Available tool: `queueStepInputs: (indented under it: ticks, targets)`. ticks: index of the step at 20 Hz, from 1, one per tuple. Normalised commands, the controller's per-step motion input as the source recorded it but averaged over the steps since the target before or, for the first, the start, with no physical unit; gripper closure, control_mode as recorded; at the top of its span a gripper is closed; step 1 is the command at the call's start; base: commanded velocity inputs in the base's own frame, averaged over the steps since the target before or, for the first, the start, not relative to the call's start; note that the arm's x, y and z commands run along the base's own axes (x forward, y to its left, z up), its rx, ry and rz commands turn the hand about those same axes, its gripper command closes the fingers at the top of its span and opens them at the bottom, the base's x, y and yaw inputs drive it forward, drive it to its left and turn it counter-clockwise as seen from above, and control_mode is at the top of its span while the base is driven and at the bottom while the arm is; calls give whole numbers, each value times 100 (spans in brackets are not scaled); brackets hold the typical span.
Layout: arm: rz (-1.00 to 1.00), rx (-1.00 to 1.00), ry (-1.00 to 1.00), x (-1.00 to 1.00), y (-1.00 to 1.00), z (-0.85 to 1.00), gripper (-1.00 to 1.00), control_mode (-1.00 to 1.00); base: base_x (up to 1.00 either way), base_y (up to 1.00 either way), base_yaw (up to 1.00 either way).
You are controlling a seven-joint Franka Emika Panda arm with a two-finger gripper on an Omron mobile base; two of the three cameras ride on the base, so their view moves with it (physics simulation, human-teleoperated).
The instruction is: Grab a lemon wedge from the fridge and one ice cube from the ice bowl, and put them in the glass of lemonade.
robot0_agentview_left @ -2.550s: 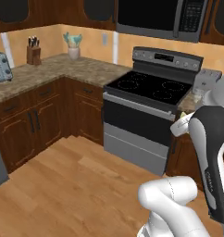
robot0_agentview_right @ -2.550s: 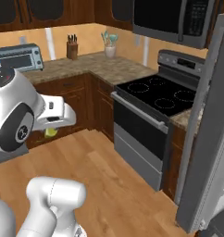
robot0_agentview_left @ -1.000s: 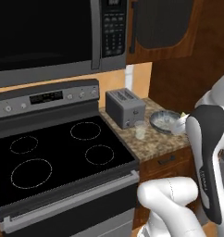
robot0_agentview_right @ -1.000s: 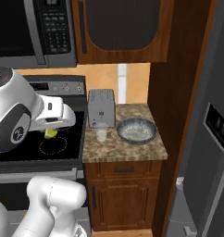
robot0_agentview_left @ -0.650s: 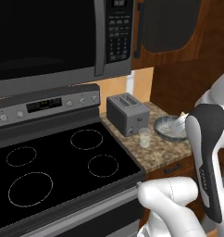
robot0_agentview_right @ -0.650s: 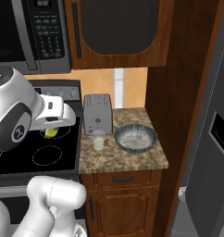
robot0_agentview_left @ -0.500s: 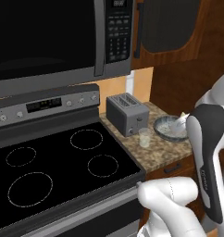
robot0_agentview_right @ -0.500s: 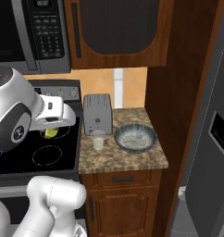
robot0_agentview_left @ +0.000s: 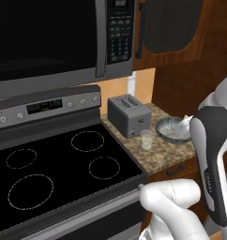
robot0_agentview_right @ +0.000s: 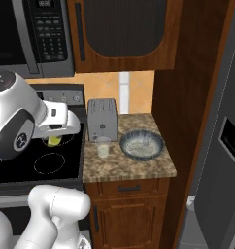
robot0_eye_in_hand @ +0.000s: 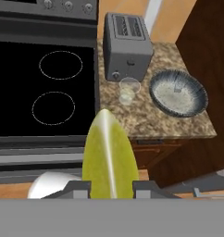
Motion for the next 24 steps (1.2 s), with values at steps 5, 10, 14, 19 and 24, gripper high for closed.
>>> queueStepInputs:
  ticks: [5, 10, 14, 19, 24]
  targets:
    - [-10, 11, 10, 11, -15, -53, 100, -100, 0, 0, 0]
    - [-13, 1, -7, 88, 16, -70, 100, -100, 0, 0, 0]
    - [-12, 0, 0, 100, 1, -51, 100, -100, 0, 0, 0]
    - [-5, 0, 18, 96, -2, -5, 100, -100, 0, 0, 0]
    - [0, 0, 5, 65, -4, -22, 100, -100, 0, 0, 0]
